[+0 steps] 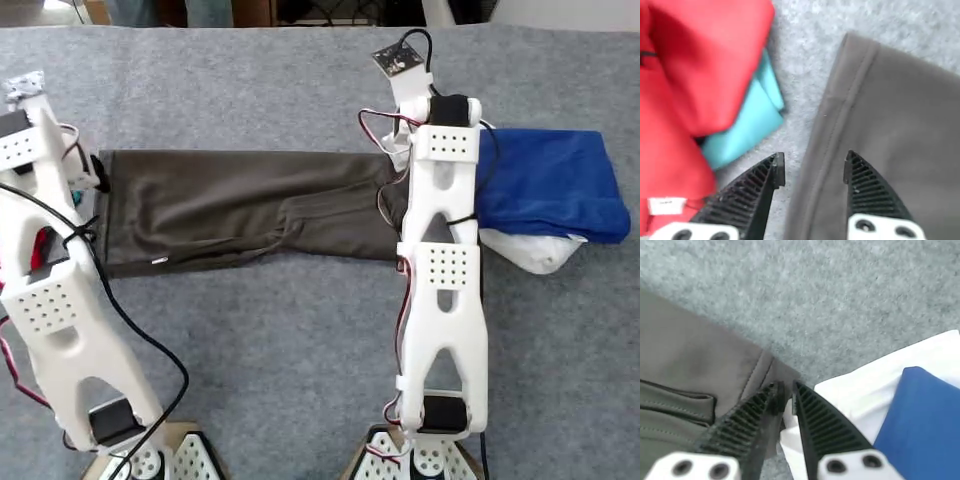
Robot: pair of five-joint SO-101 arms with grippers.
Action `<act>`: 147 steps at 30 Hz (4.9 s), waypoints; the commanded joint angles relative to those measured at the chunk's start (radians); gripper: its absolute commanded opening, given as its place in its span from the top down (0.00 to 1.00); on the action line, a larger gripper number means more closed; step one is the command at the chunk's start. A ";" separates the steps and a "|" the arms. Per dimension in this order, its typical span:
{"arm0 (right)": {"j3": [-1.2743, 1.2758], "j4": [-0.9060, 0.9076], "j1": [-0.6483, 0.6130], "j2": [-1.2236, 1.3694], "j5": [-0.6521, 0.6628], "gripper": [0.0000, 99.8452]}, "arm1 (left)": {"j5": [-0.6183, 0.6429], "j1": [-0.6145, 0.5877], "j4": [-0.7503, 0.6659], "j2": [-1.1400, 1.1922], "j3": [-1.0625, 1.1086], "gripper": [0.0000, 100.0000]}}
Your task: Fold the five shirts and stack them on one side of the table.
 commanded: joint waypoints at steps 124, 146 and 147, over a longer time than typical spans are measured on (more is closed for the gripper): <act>0.005 -0.011 0.387 -0.539 -0.091 0.96 | 0.399 0.748 0.181 0.029 -0.662 0.90; 0.424 0.061 -0.241 -0.315 -0.086 0.96 | 0.416 0.426 0.133 0.514 -0.786 0.97; 0.426 0.068 -0.245 -0.314 -0.086 0.96 | 0.416 0.426 0.132 0.512 -0.786 0.97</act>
